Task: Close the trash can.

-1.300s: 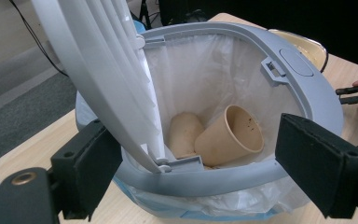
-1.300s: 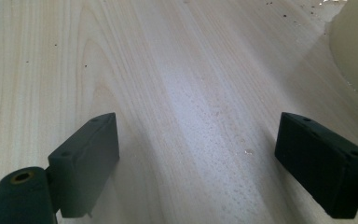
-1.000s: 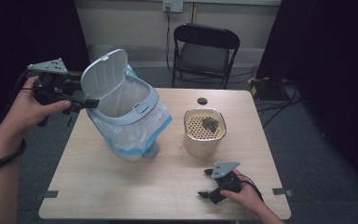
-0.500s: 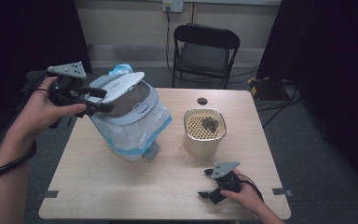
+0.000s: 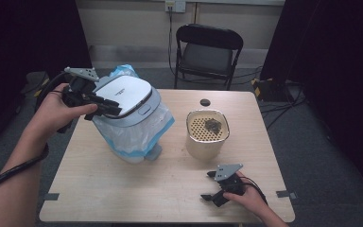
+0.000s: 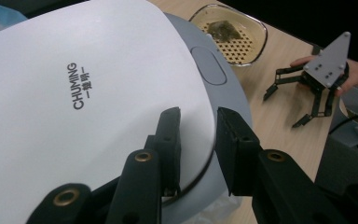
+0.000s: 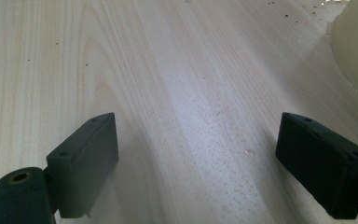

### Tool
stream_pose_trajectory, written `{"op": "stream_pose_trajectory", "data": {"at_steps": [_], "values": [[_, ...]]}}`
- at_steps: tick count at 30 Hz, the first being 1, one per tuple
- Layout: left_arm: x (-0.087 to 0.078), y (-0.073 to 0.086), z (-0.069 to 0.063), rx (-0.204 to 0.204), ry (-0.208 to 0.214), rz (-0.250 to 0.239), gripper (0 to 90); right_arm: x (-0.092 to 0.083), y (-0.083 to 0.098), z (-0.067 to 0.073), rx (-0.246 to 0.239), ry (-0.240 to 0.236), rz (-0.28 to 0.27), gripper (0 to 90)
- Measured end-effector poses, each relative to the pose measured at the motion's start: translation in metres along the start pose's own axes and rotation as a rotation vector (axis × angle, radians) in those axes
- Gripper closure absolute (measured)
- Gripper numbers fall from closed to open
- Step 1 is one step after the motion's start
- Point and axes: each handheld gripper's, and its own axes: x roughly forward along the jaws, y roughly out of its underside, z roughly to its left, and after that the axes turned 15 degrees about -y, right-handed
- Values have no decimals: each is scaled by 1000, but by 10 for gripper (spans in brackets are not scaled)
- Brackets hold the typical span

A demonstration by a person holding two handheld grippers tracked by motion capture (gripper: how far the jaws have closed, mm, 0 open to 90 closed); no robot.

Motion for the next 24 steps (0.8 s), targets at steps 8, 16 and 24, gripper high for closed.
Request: {"op": "stream_pose_trajectory", "data": {"at_steps": [8,16,24], "values": [[20,-12,-3,-17,-80,20,746,0,0,0,0,0,0,126],[26,-15,-15,-25,-90,14,691,0,0,0,0,2,-2,125],[7,-1,-29,-36,-101,-60,189,0,0,0,0,3,-2,125]]}}
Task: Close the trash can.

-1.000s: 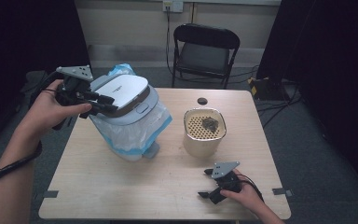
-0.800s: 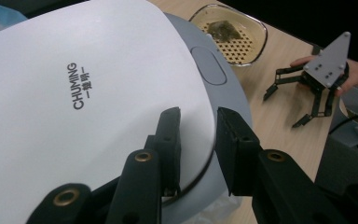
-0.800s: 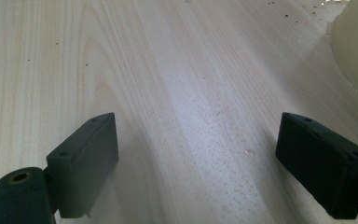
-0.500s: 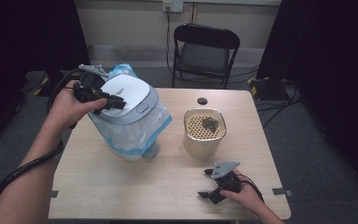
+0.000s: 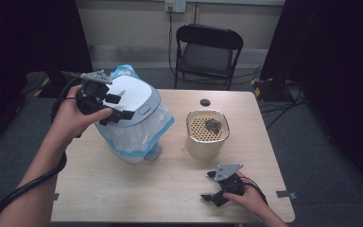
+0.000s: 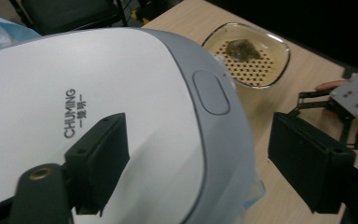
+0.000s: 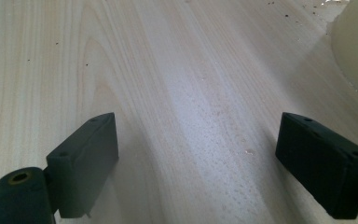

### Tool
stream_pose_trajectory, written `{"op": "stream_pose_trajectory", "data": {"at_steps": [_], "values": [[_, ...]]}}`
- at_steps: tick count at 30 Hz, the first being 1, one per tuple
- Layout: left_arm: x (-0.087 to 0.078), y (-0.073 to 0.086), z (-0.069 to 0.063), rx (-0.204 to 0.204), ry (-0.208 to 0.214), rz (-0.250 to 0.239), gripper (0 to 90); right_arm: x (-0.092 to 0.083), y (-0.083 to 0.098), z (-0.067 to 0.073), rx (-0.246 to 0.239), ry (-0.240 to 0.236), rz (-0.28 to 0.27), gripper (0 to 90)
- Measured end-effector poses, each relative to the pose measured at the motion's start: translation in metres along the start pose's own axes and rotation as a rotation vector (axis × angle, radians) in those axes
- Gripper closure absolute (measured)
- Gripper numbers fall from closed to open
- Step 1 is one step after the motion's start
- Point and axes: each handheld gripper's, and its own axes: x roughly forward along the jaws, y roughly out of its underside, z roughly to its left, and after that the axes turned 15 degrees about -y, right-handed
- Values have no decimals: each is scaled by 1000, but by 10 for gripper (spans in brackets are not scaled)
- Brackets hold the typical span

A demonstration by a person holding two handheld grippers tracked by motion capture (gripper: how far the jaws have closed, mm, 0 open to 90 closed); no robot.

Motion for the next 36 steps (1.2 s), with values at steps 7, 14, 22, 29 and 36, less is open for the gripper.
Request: {"op": "stream_pose_trajectory", "data": {"at_steps": [7,14,22,29,36], "values": [[-25,27,-7,-22,33,-48,159,0,0,0,-1,0,1,125],[-39,56,-15,-27,39,-45,161,0,0,0,-1,2,0,125],[-19,104,-28,-41,55,-31,159,0,0,0,-1,1,0,125],[14,139,-41,-47,86,-29,159,0,0,0,0,-1,1,125],[44,170,-59,-53,132,-25,159,0,0,0,0,-1,1,125]]}}
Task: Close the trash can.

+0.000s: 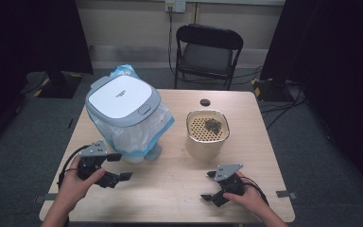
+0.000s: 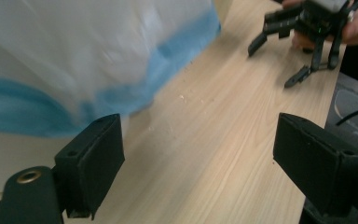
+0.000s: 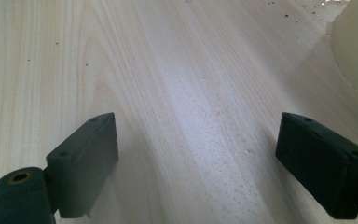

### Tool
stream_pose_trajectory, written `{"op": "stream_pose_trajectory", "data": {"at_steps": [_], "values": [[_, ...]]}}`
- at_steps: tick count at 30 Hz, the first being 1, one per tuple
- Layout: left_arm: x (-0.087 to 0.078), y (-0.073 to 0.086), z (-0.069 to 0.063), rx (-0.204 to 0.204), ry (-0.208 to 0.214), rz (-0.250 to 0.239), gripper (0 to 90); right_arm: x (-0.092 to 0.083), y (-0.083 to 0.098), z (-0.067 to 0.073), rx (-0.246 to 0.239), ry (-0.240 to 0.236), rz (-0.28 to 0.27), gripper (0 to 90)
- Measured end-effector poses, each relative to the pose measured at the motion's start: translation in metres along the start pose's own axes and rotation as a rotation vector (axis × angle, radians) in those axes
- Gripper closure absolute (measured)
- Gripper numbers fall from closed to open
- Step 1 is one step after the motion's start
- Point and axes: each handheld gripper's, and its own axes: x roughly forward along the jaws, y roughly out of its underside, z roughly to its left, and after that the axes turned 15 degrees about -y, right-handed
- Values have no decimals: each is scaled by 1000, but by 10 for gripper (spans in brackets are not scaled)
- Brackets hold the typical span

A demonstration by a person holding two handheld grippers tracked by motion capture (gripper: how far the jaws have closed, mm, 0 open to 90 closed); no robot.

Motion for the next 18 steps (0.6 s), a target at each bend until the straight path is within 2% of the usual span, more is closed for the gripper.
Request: {"op": "stream_pose_trajectory", "data": {"at_steps": [4,11,16,18], "values": [[15,15,-7,1,19,3,159,0,0,0,0,0,0,125],[40,38,-21,42,29,19,159,0,0,0,0,0,0,125],[52,46,-28,63,32,26,159,0,0,0,0,0,0,125],[56,46,-31,85,25,36,158,0,0,0,0,0,0,125]]}}
